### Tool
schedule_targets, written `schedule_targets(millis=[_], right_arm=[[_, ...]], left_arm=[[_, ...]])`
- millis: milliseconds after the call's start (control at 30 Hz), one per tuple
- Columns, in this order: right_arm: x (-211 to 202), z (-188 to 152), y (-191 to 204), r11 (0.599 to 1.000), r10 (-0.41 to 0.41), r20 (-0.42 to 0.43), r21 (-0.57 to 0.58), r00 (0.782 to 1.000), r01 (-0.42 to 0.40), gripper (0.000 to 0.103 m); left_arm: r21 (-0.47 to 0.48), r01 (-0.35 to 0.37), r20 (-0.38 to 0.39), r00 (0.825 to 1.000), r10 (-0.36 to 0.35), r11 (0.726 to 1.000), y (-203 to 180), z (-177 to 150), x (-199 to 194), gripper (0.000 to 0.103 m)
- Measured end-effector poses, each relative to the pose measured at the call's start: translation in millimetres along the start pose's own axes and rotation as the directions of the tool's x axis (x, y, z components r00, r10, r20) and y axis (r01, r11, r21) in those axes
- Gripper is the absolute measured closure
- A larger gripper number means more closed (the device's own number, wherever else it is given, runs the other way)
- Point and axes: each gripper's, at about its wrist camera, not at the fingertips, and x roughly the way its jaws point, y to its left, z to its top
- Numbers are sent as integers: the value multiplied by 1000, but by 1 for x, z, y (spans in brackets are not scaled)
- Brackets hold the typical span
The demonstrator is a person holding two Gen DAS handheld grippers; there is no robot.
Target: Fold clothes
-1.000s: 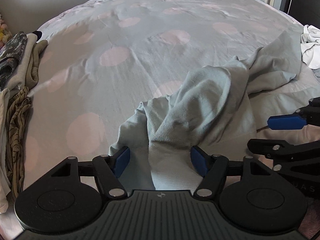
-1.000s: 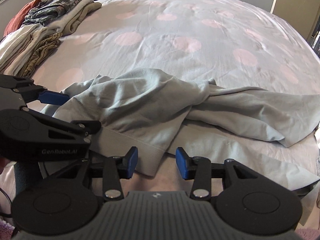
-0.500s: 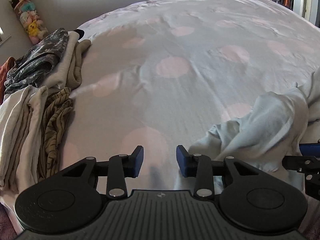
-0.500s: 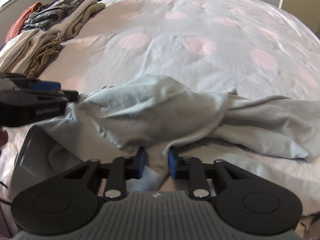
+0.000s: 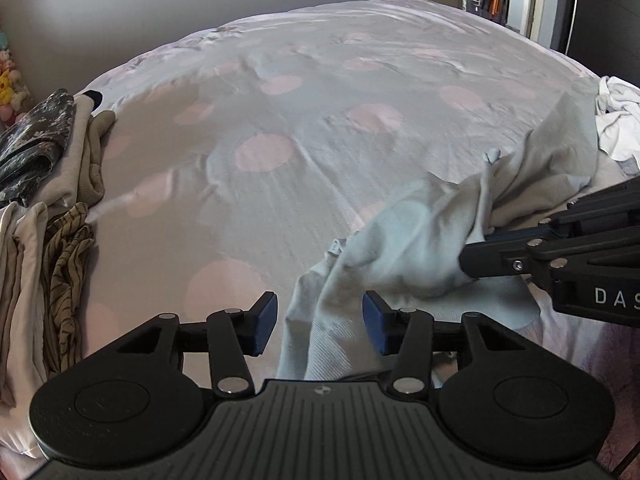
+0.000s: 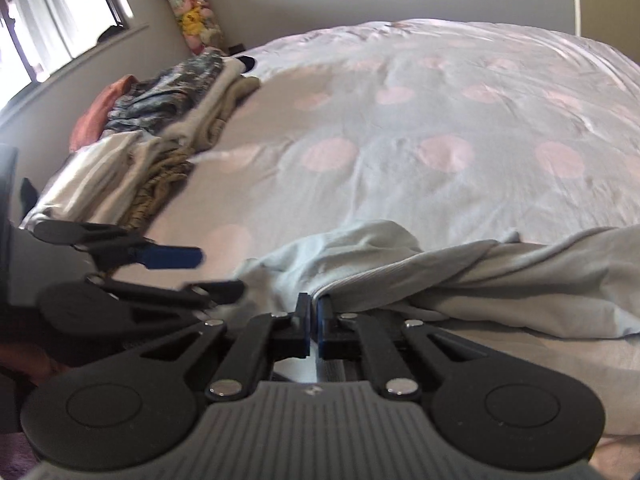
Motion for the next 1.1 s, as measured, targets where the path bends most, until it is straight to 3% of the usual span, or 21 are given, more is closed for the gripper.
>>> schedule_targets(millis=[100,233,300,367,600,700,767,900,1067,1100], right_arm=[[-3,-1,6,1000,25,9,0,1000,-25,99],[-8,-1,-7,997,-39,17,70,999,37,98],[-14,-2,-15,991,-78,22,108,997,75,90],[-22,-6,-22,988,-111,23,115,994,108,74],[-41,-24,-41,958,-273,-10,94,962,273,73],[-46,-30,-53,951,-273,-9,152,962,271,74],[-51,-31,-56,948,-272,19,180,962,264,62],[-54,-34,-61,942,-271,39,214,962,257,60],[-53,-34,-69,936,-256,43,261,966,236,60],[-52,-34,-70,936,-251,41,265,967,232,60]], left_arm=[[16,9,-1,1000,-9,1000,-4,-5,-4,55],[42,41,17,999,-42,998,-15,-8,-13,52],[59,61,26,998,-62,996,-23,-6,-15,52],[76,81,33,996,-83,994,-32,-5,-16,51],[140,149,46,986,-157,979,-65,2,-18,52],[141,196,32,979,-203,970,-77,3,-8,52],[135,228,20,972,-232,964,-84,4,0,53],[102,238,-9,971,-238,966,-91,5,21,55],[86,180,-51,983,-176,980,-100,7,44,56],[89,158,-57,986,-154,983,-101,7,48,62]])
